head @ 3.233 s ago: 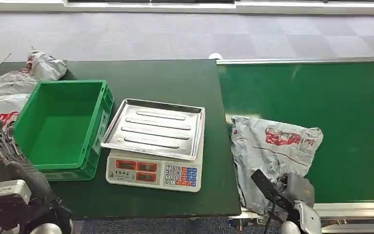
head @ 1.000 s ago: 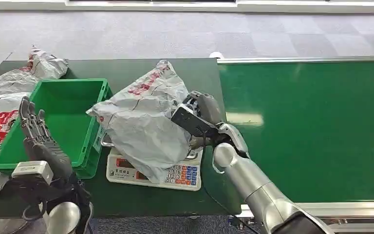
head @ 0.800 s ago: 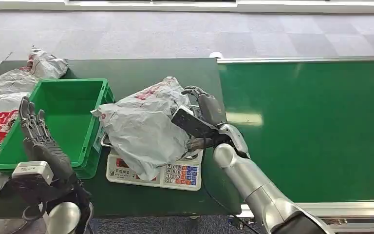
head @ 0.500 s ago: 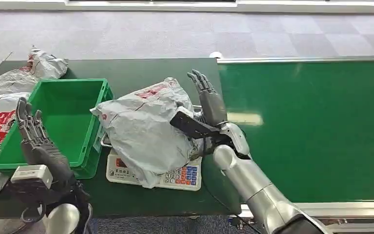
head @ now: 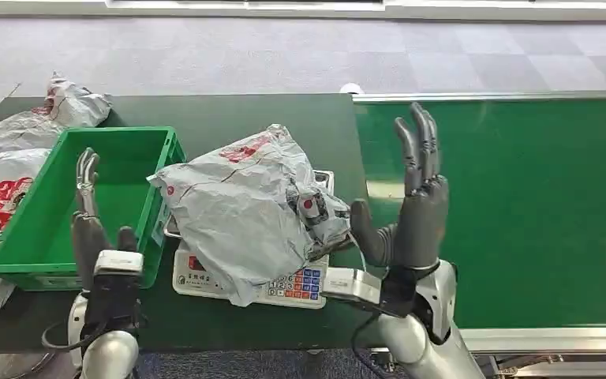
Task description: Moved the parcel from conveyor to table for the left to box.
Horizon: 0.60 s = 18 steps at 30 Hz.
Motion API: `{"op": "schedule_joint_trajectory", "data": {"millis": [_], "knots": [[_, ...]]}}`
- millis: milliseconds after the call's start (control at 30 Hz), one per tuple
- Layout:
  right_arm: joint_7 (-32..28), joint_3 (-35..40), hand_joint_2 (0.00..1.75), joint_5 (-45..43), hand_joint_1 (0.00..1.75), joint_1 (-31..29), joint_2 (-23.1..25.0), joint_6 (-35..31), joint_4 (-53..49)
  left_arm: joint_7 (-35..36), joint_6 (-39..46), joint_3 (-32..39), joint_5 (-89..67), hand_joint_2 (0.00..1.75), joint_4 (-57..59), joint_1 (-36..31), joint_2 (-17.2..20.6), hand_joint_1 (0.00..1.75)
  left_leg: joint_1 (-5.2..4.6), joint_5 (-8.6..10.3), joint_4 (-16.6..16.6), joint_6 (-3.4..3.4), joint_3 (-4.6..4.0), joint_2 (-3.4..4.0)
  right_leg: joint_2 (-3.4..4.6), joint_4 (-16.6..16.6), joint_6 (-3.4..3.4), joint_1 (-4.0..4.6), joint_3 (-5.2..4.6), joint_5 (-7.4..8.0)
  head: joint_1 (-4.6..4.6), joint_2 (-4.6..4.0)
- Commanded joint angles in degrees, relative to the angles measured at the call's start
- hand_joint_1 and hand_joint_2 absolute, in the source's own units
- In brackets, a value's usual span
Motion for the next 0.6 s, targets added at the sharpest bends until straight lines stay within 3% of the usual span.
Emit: {"op": "schedule_joint_trajectory", "data": {"millis": [33,100,167,233,367,400,500,600], "knots": [[-1.4,-3.3,1.75,2.3,0.0,7.7,-6.2,-3.4,-12.6,4.6,-8.7,-3.0,-12.3,0.0,9.4,-8.7,6.3,0.0,-0.04,0.09,-0.1,0.05,-0.03,-0.04,-0.19,0.0,-0.03,-0.02,0.0,0.03,0.0,0.0],[-1.8,-4.8,1.75,2.7,0.0,10.7,-8.8,-5.4,-14.2,5.1,-13.4,-6.8,-16.6,0.0,19.0,-16.6,9.8,0.0,-0.04,0.18,-0.1,0.05,-0.04,-0.23,-0.37,-0.1,-0.04,-0.01,0.03,0.03,0.0,0.0],[-4.7,-8.7,1.75,2.8,0.0,13.6,-8.1,-5.4,-16.2,3.6,-15.9,-11.8,-18.9,0.0,30.2,-25.8,11.7,0.0,-0.04,0.29,-0.1,0.04,-0.04,-0.63,-0.77,-0.1,-0.03,-0.01,0.13,0.01,0.0,0.0],[-7.7,-12.5,1.75,1.4,0.0,16.4,-5.9,-5.4,-18.5,1.8,-20.5,-17.3,-19.9,0.0,39.1,-33.7,11.2,0.0,-0.04,0.41,0.0,0.09,-0.16,-0.89,-1.1,-0.1,-0.02,-0.01,0.01,0.03,0.0,0.0],[-10.2,-14.5,1.75,0.4,0.0,18.1,-3.7,-5.4,-19.6,1.8,-22.7,-20.5,-20.4,0.0,43.4,-37.3,9.9,0.0,-0.05,0.56,0.0,0.05,-0.3,-0.79,-1.1,0.0,-0.08,-0.02,-0.11,0.23,0.0,0.0],[-10.9,-15.5,1.75,-0.1,0.0,18.5,-2.4,-5.4,-19.8,1.6,-24.2,-23.0,-21.0,1.75,45.1,-38.7,10.1,0.0,-0.05,0.48,0.0,0.04,-0.24,-0.42,-0.66,0.0,-0.05,-0.02,-0.12,0.25,-0.02,0.0],[-11.9,-16.9,1.75,-2.3,0.0,20.2,-1.7,-5.4,-19.6,-0.4,-29.2,-30.0,-20.3,1.75,52.6,-44.4,8.8,0.0,-0.04,0.43,0.0,0.04,-0.23,-0.18,-0.38,0.0,-0.06,-0.02,-0.15,0.33,-0.02,0.0],[-14.9,-18.2,1.75,-5.8,0.0,20.7,-1.0,-5.4,-18.8,-2.4,-30.6,-35.9,-18.8,1.75,59.2,-47.5,6.1,0.0,-0.06,0.5,0.0,0.04,-0.26,-0.39,-0.59,0.0,-0.07,-0.02,-0.17,0.34,0.0,0.0]]}}
